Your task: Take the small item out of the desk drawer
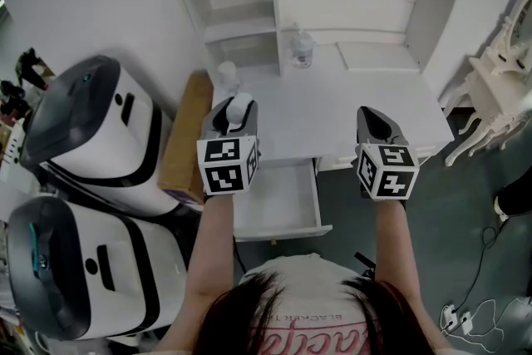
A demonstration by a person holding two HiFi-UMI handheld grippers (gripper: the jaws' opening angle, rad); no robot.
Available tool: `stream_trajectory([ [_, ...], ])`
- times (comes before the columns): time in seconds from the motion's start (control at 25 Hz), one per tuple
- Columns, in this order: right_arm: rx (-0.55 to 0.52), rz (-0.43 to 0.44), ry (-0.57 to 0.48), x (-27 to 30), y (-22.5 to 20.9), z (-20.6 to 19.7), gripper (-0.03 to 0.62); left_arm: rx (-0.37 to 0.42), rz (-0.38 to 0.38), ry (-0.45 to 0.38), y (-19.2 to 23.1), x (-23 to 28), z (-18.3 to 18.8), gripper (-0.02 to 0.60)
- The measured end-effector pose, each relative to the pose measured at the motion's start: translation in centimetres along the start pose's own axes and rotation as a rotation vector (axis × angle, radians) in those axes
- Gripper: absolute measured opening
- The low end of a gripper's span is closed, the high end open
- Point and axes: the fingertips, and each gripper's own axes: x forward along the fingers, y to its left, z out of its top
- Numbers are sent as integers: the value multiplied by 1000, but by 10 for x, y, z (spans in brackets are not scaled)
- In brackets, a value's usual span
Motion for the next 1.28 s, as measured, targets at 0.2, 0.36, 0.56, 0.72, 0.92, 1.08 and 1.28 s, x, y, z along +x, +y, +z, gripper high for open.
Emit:
stream_trajectory([
  [0.2,2,6,-83,-5,4,23,2,22,-1,-87,1,-10,23,186],
  [0.36,-54,34,-185,-14,16,46,2,57,-7,-171,-1,-21,43,187],
  [0.56,-126,46,-307,-29,27,80,2,67,-5,-268,2,-34,64,187],
  [0.72,-152,47,-352,-38,28,99,2,101,3,-325,1,-45,81,187],
  [0.92,-162,54,-387,-46,32,111,2,108,22,-373,5,-59,94,187],
  [1.08,-187,58,-417,-54,36,120,0,97,30,-403,9,-66,102,187],
  [1.28,-190,65,-443,-60,40,126,0,74,31,-450,12,-79,111,187],
])
